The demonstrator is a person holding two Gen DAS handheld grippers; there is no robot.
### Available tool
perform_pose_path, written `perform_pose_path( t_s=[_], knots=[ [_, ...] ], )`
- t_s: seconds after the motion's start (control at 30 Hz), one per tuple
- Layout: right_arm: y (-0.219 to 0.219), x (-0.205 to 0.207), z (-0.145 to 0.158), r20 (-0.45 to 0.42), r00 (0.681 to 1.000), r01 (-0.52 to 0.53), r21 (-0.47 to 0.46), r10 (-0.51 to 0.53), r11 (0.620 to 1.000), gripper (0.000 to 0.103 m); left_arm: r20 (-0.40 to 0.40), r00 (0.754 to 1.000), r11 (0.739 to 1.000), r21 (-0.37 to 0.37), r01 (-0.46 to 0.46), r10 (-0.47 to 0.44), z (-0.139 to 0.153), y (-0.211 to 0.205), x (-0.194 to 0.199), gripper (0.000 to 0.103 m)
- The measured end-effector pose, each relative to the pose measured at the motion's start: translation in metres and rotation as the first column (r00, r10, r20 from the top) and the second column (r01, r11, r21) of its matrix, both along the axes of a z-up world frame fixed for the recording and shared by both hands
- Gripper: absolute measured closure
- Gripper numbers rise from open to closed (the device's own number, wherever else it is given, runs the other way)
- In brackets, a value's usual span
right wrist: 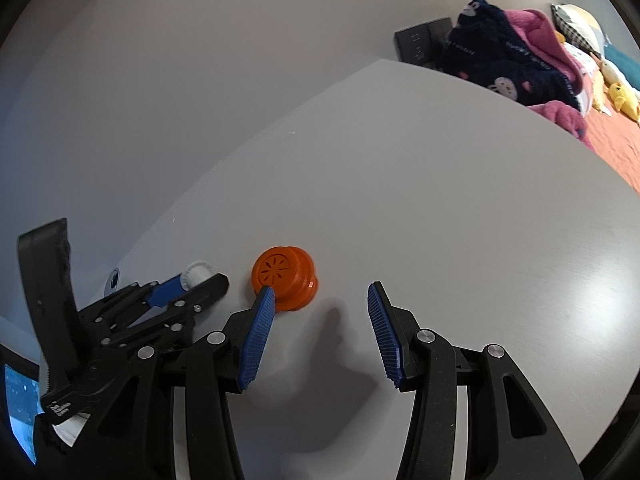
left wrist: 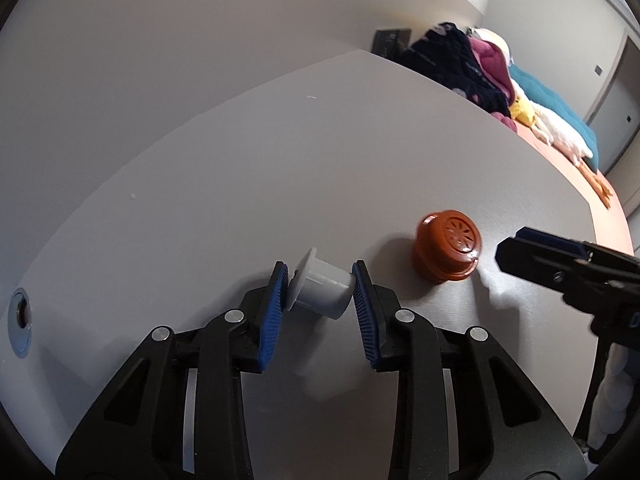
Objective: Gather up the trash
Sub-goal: 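Grasp the small white cup with the left tool while the right tool grasps the orange cap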
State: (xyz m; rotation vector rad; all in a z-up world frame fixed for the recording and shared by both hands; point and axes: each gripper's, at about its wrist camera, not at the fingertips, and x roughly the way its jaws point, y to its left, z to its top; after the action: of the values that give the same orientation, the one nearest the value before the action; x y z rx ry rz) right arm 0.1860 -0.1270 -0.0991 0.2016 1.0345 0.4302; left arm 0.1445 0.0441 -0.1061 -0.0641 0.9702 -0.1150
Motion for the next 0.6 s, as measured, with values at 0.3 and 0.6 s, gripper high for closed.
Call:
perform_pose_path(
  t_s=[0.3, 0.6],
  knots=[
    [0.024, 0.010, -0.011, -0.009, 0.999, -0.044, -0.010, 0.044, 0.999, 0.052, 0.002, 0.999, 0.999, 0.007, -0.044, 0.044, 0.003, 0.018, -0.010, 0.070],
    [0.042, 0.012, -0.021, 0.007, 0.998, -0.059, -0.041, 0.059, 0.997, 0.052, -0.004, 0.998, 0.998, 0.018, -0.063, 0.063, 0.006, 0.024, -0.015, 0.070]
  ],
)
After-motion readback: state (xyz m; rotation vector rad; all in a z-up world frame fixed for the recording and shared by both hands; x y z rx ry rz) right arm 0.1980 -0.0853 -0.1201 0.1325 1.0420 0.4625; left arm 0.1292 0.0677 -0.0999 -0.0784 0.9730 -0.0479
